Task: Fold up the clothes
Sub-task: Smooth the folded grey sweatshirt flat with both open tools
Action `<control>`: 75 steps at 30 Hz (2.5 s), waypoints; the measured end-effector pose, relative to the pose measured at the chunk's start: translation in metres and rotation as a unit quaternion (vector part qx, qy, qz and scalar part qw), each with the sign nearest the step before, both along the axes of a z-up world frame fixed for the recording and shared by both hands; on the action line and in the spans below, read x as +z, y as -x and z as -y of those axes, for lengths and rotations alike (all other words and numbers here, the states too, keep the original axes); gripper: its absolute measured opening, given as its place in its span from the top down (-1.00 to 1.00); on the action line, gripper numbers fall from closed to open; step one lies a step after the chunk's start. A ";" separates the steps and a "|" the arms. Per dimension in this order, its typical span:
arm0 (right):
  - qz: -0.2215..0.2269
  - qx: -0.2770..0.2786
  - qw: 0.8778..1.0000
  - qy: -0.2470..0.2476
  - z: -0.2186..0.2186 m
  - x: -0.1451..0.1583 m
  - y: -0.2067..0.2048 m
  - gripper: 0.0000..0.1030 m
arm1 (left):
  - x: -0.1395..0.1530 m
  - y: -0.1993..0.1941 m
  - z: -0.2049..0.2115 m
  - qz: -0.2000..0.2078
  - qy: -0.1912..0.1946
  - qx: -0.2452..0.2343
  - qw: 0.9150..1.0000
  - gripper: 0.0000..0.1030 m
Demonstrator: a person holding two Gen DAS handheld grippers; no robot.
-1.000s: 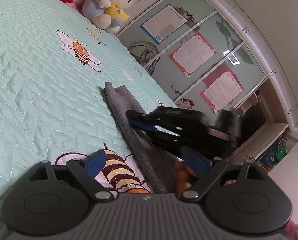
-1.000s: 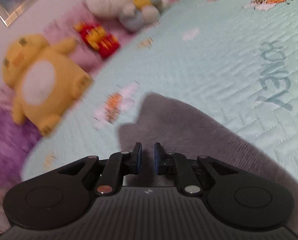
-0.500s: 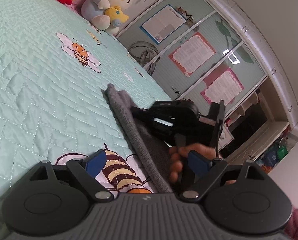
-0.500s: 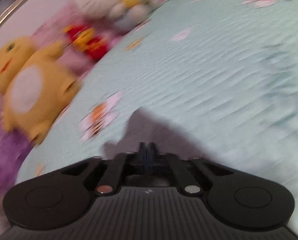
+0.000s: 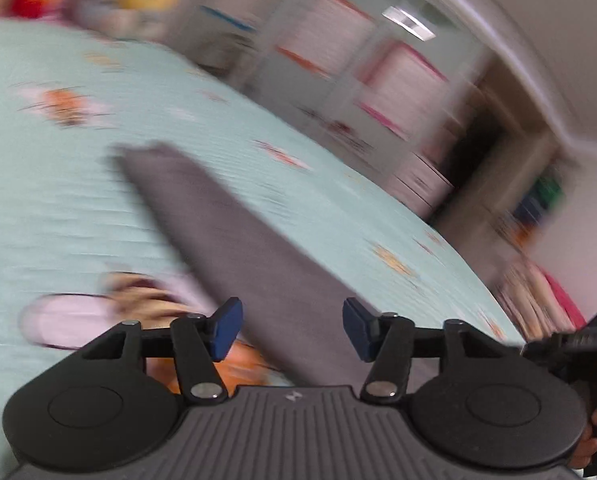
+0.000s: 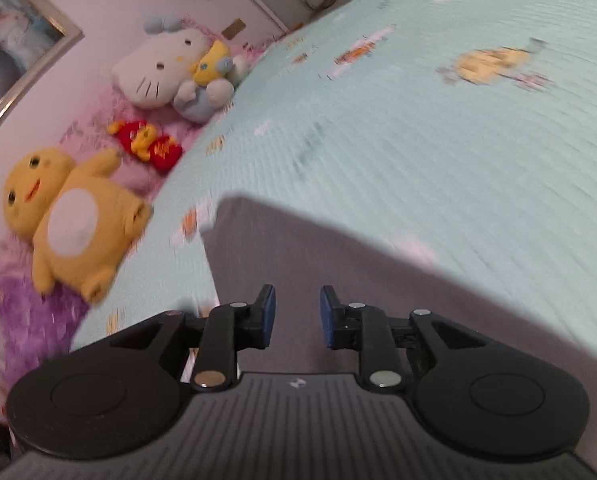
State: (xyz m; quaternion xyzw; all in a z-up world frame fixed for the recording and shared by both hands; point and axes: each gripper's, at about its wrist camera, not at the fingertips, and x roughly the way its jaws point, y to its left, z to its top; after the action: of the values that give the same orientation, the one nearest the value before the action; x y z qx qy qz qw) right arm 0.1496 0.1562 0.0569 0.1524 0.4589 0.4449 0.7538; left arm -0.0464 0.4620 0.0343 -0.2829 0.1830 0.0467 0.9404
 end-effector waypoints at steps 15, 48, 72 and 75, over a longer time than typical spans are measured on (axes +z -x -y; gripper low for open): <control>-0.041 -0.110 0.990 -0.076 0.123 -0.056 -0.006 0.76 | 0.006 -0.123 0.096 -0.144 -0.180 -0.148 0.962 -0.03; -0.021 -0.058 0.997 -0.043 0.120 -0.069 0.108 0.97 | -0.015 -0.054 0.185 -0.170 -0.279 -0.207 0.922 -0.59; -0.040 -0.364 0.918 -0.155 0.354 -0.082 0.127 0.44 | -0.010 -0.050 0.199 -0.198 -0.251 -0.201 0.926 -0.66; -0.036 -0.346 0.924 -0.158 0.359 -0.081 0.133 0.19 | 0.004 -0.043 0.194 -0.183 -0.215 -0.177 0.943 -0.53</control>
State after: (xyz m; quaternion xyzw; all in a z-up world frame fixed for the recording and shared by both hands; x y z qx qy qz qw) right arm 0.0167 -0.2025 -0.0245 0.4349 0.3278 0.2178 0.8099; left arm -0.0030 0.2683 0.0381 -0.0236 0.3849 -0.0311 0.9221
